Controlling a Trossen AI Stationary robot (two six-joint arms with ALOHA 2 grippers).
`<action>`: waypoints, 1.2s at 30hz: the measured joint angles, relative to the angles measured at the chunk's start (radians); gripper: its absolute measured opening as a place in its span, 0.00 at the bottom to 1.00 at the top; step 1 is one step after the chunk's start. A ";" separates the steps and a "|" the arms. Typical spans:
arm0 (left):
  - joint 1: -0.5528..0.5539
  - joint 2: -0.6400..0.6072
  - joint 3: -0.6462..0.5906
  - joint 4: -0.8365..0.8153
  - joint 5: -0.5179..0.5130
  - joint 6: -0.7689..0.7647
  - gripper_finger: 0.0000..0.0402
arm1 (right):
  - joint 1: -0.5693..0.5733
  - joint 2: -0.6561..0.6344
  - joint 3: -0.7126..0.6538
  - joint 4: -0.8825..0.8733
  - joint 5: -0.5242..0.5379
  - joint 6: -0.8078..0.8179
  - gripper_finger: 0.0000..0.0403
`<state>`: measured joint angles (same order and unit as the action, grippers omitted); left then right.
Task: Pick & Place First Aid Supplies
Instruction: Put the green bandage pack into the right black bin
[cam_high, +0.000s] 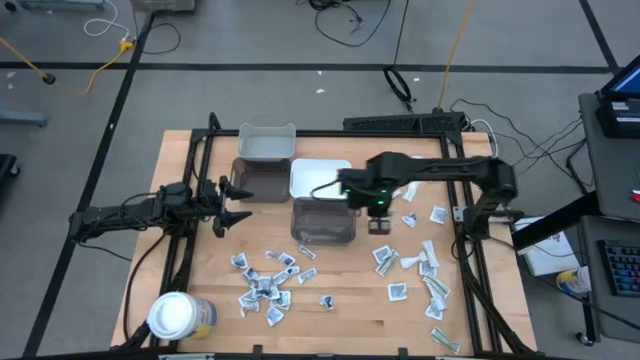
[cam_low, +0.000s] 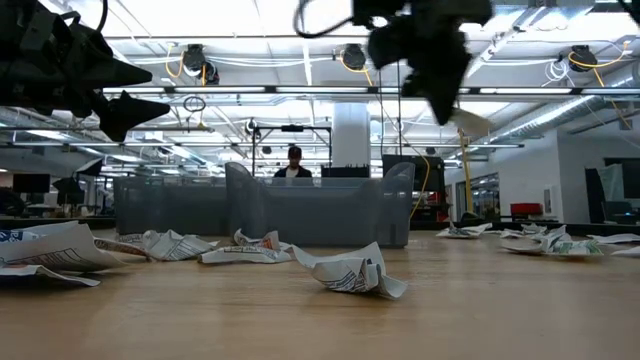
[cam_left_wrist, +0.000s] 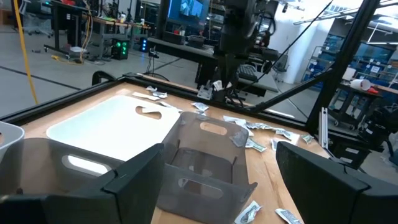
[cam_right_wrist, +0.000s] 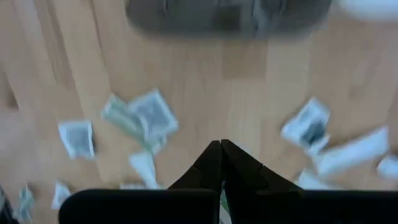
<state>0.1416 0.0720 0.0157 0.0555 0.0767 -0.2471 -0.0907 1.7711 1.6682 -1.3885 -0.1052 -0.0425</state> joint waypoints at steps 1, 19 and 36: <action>0.000 0.000 0.000 0.000 0.000 0.000 0.77 | 0.003 0.030 0.043 0.006 -0.001 0.008 0.00; 0.000 0.000 0.000 0.000 0.000 0.000 0.77 | 0.039 0.427 0.524 0.082 0.003 0.039 0.00; 0.000 0.000 0.000 0.000 0.000 0.000 0.77 | 0.068 0.461 0.291 0.339 0.053 0.064 0.01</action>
<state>0.1416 0.0719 0.0158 0.0555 0.0769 -0.2471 -0.0231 2.2318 1.9593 -1.0499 -0.0517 0.0213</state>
